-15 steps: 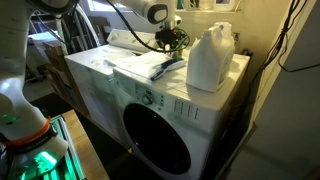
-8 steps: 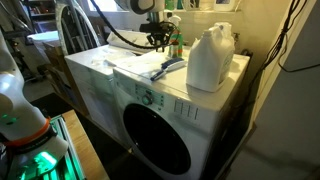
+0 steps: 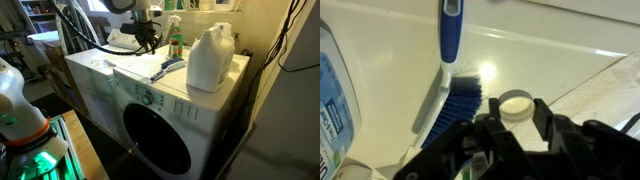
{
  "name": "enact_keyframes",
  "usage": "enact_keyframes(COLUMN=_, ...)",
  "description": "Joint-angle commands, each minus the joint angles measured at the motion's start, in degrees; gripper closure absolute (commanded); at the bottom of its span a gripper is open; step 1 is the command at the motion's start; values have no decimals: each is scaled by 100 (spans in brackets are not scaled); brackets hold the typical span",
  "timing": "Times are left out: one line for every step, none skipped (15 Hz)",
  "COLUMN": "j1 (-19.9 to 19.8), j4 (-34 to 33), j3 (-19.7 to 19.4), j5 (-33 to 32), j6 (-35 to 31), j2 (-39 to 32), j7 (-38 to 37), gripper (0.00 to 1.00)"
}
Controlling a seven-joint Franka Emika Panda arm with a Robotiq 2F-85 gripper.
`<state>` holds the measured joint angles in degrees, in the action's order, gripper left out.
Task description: Move the bottle cap to the front of the machine then place it on the paper towel
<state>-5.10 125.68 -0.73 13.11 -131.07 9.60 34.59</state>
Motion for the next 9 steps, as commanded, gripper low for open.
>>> enact_keyframes(j1=211, j4=105, j3=-205, j5=-44, j6=-24, j2=98, j7=-53, gripper=62)
enact_keyframes(j1=219, j4=158, j3=-209, j5=-40, j6=-32, j2=147, j7=-65, gripper=62)
enact_keyframes(j1=226, j4=183, j3=-210, j5=-37, j6=-36, j2=166, j7=-75, gripper=62)
enact_keyframes(j1=231, j4=187, j3=-209, j5=-35, j6=-38, j2=166, j7=-84, gripper=86)
enact_keyframes(j1=269, j4=98, j3=-232, j5=70, j6=-75, j2=19, j7=-24, gripper=86)
enact_keyframes(j1=322, j4=62, j3=-220, j5=123, j6=-106, j2=-121, j7=-124, gripper=86)
enact_keyframes(j1=356, j4=74, j3=-199, j5=121, j6=-121, j2=-200, j7=-258, gripper=86)
enact_keyframes(j1=367, j4=107, j3=-161, j5=45, j6=-172, j2=-270, j7=-444, gripper=86)
enact_keyframes(j1=377, j4=167, j3=-124, j5=-18, j6=-209, j2=-322, j7=-703, gripper=86)
